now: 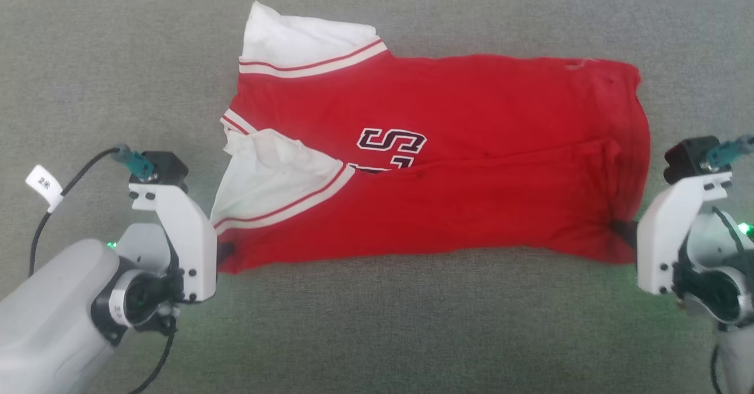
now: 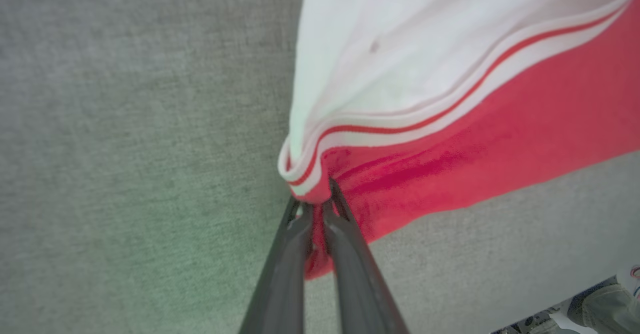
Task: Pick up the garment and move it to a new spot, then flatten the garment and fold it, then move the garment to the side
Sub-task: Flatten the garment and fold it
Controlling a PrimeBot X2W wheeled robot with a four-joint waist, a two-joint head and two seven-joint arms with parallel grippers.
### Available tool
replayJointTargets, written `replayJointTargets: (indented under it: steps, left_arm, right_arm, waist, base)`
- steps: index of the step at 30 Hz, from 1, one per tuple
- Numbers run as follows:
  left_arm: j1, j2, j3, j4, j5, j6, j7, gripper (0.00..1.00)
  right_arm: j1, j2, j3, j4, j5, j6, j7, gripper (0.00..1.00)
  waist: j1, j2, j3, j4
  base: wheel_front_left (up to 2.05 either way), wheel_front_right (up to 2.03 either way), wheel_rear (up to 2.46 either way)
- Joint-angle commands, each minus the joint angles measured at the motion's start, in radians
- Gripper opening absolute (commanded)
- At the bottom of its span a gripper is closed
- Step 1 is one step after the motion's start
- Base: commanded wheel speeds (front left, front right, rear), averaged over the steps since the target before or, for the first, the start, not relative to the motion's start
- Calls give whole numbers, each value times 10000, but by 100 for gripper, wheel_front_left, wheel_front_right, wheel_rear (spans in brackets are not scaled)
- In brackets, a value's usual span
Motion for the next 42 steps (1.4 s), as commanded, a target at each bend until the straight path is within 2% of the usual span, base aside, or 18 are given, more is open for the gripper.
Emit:
replayJointTargets:
  steps: [1,5,9,16,21,25,26,28,29,30,34,39,42]
  left_arm:
    - [369,109,-124,-40,-124,118,136,0]
    - [519,484,-28,-628,-136,381,175,0]
    - [872,932,86,-1522,-155,827,191,0]
    - [1713,1334,-21,-2665,-285,1511,253,0]
    - [2139,1205,-235,-2670,-364,1612,241,0]
    - [2171,877,-317,-2256,-475,1341,168,0]
    - [2125,781,-251,-2112,-510,1269,77,5]
    - [2018,756,-249,-1846,-401,1122,-49,46]
    - [1976,740,-222,-1710,-398,1083,-102,95]
    - [1931,736,-174,-1632,-430,1041,-102,100]
    - [1784,1036,-22,-1560,-372,1023,-84,100]
    - [1485,1390,226,-2081,-334,1022,4,100]
    - [1274,1791,409,-2466,-237,1122,83,100]
  right_arm:
    - [289,-182,79,-61,129,-5,230,0]
    - [640,-615,102,-593,528,-5,746,0]
    - [1143,-1037,-72,-1380,908,-7,1326,0]
    - [1924,-1079,-309,-2070,1146,-7,1981,0]
    - [2212,-778,-354,-1872,904,-7,1961,0]
    - [2015,-543,-222,-1440,827,-6,1633,0]
    - [1927,-480,-195,-1310,852,-6,1491,4]
    - [1781,-467,-69,-1068,819,-7,1270,46]
    - [1723,-453,-6,-964,832,-7,1172,82]
    - [1667,-429,10,-886,867,-7,1071,100]
    - [1606,-506,56,-769,877,-12,796,100]
    - [1550,-504,23,-1099,843,-10,416,100]
    - [1476,-368,2,-1385,862,-4,-81,100]
  waist:
    - [0,-1,-54,29]
    - [0,-1,-159,107]
    - [0,-1,-263,166]
    - [0,-1,-306,140]
    - [0,-1,-268,105]
    - [0,-1,-247,38]
    - [0,-1,-246,15]
    - [0,-1,-268,-39]
    - [0,-1,-287,-69]
    - [0,-1,-305,-99]
    - [0,-1,-429,-247]
    - [0,-1,-549,-487]
    - [0,-1,-619,-741]
  base:
    - [0,0,0]
    - [0,0,0]
    - [0,0,0]
    - [0,0,0]
    - [0,0,0]
    - [0,0,0]
    - [0,0,0]
    - [0,0,0]
    - [0,0,0]
    - [0,0,0]
    - [0,0,0]
    - [0,0,0]
    - [0,0,0]
